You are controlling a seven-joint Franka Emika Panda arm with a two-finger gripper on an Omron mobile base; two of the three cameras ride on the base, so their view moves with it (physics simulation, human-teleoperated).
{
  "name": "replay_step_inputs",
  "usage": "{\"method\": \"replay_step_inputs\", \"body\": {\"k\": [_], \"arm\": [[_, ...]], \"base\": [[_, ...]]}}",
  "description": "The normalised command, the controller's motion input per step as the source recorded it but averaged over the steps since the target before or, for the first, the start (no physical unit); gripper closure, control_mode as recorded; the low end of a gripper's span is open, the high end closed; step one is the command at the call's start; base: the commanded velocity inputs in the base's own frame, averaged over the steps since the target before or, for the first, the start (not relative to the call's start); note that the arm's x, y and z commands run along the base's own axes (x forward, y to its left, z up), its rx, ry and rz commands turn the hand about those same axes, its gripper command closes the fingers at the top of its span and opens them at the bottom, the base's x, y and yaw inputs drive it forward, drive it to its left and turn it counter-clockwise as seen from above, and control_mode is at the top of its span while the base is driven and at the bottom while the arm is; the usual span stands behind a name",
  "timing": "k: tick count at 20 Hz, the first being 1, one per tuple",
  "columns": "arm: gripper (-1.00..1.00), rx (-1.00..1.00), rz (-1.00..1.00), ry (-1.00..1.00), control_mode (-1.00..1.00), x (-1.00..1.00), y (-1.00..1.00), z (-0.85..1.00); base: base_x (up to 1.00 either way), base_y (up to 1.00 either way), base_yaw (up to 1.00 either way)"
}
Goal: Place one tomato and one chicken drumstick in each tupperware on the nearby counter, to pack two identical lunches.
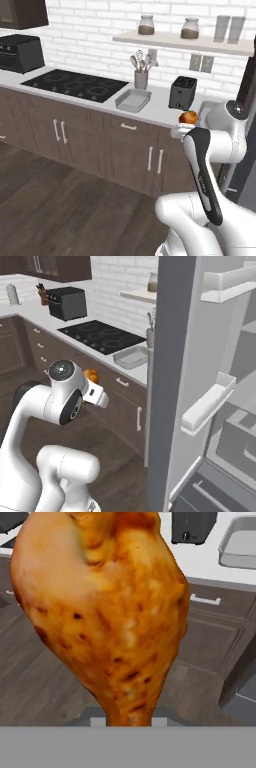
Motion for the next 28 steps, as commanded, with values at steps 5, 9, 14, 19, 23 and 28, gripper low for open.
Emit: {"method": "replay_step_inputs", "body": {"k": [5, 9, 14, 19, 23, 28], "arm": [[1.0, 0.0, 0.0, 0.0, 1.0, 0.0, 0.0, 0.0], [1.0, 0.0, 0.0, 0.0, 1.0, 0.0, 0.0, 0.0], [1.0, 0.0, 0.0, 0.0, 1.0, 0.0, 0.0, 0.0], [1.0, 0.0, 0.0, 0.0, 1.0, 0.0, 0.0, 0.0], [1.0, 0.0, 0.0, 0.0, 1.0, 0.0, 0.0, 0.0], [1.0, 0.0, 0.0, 0.0, 1.0, 0.0, 0.0, 0.0]], "base": [[1.0, 0.75, -0.15], [1.0, 1.0, -0.24], [1.0, 0.73, -0.41], [1.0, 0.05, -0.46], [1.0, 0.08, -0.39], [0.87, 0.3, -0.24]]}}
